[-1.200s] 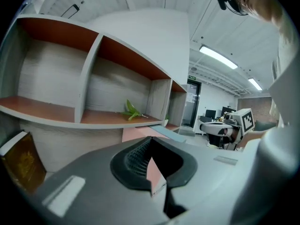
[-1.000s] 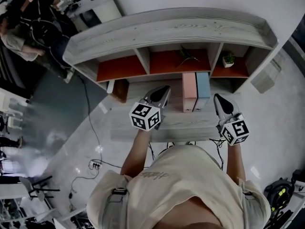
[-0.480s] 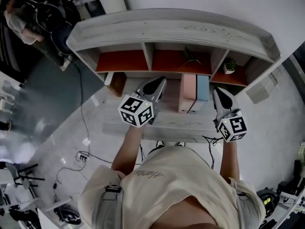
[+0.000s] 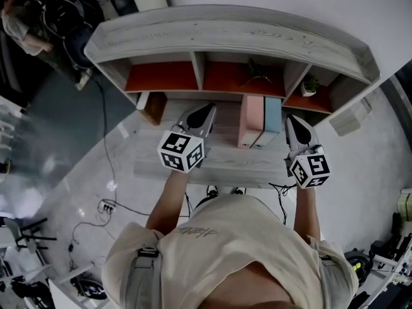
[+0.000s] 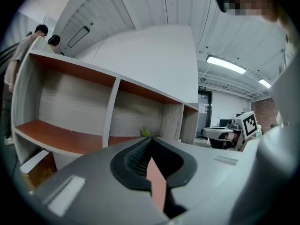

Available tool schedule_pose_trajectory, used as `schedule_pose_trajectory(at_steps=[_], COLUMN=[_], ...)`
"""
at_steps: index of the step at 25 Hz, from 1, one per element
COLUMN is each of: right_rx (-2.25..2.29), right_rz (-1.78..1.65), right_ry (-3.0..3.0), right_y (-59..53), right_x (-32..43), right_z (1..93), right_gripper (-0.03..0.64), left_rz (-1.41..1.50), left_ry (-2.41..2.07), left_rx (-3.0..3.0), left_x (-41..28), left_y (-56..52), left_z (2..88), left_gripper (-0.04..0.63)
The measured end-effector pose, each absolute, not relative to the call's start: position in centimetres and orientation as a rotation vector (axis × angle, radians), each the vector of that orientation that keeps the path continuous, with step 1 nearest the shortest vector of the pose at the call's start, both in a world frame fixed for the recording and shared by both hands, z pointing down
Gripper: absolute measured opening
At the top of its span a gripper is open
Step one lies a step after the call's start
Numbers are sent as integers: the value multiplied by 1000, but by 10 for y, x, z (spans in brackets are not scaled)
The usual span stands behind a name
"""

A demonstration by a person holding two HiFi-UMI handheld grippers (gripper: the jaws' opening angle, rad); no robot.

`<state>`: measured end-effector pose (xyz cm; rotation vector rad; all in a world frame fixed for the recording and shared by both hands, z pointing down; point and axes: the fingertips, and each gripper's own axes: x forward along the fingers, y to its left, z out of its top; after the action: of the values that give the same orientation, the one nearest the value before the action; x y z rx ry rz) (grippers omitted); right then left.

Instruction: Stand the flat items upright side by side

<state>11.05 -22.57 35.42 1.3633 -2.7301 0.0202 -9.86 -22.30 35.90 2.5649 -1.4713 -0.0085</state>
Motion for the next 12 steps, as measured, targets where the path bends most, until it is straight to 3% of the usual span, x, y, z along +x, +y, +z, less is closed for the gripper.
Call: schedule_pose_trajectory(at_steps=[12], right_rx=[1387], right_rz=[-4], right_ry=[-2717], right_y=[-227], right_x=[114], right_z=[358], right_gripper=[1], left_rz=[34], left_ry=[-1470], left_rx=[2527], left_x=[-99], left_y=[-228], left_z=[371], left_gripper=[12])
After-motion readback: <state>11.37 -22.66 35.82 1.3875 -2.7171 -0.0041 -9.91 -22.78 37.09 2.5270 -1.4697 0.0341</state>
